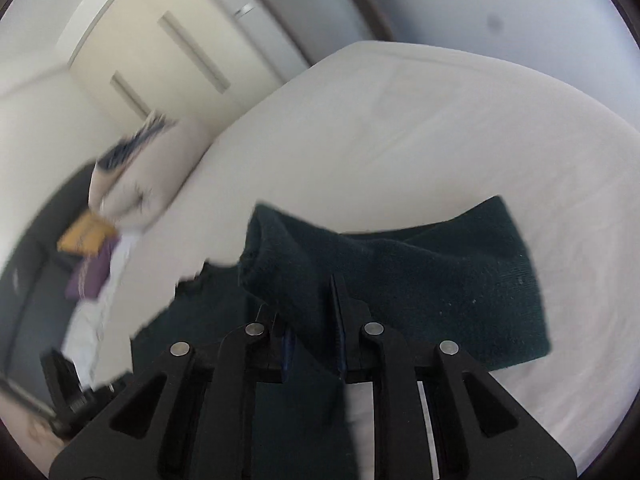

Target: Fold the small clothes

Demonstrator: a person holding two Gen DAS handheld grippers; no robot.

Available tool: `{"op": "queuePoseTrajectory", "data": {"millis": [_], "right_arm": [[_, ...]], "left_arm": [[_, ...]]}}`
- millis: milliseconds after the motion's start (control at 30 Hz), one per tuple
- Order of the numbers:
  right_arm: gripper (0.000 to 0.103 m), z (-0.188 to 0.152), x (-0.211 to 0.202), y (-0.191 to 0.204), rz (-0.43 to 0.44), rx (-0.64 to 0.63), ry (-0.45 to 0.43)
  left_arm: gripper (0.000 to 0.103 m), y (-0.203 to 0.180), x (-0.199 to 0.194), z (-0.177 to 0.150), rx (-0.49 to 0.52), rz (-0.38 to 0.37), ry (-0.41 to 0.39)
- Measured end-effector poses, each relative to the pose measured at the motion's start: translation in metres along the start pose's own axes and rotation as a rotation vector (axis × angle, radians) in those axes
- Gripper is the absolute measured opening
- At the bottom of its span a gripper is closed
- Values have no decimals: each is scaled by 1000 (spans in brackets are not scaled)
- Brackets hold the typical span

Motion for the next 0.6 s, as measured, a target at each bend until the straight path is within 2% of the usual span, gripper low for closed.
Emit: {"op": "queuePoseTrajectory", "data": {"millis": [100, 200, 267, 300, 367, 400, 433, 467, 500, 533, 600], "right_arm": [[15, -49, 41, 87, 15, -154, 100], [15, -89, 86, 133, 9, -233, 189], [15, -112, 110, 142, 0, -241, 217], [16, -109, 120, 131, -3, -235, 215], [18, -121, 113, 127, 13, -221, 197], [25, -107, 115, 120, 26, -214, 196], [39, -82, 97, 86, 42, -208, 195], [51, -73, 81, 65, 60, -205, 195], [69, -66, 57, 50, 84, -200, 186], [73, -70, 47, 49, 94, -197, 172], [73, -77, 24, 43, 84, -201, 167]], "left_arm": [[83, -2, 9, 0, -32, -49, 41], [83, -8, 21, -3, -61, -106, 87], [83, -13, 30, -7, -78, -146, 118], [85, -16, 36, -9, -83, -163, 137], [86, -21, 48, -12, -94, -166, 173], [86, -24, 53, -15, -99, -168, 194], [86, -28, 59, -17, -105, -174, 215], [86, -32, 63, -19, -105, -180, 231], [86, -36, 69, -21, -100, -181, 248], [86, -40, 73, -23, -91, -175, 259], [86, -45, 80, -25, -75, -157, 268]]}}
Point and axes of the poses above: each gripper's, at about its wrist camera, not at the fingertips, and x roughly the way its jaws point, y to its left, z to its top, the point moved 1 cm from there along x, roughly the way its jaws point, and after that the axes turned 3 degrees about -x, right-handed, at the moved point
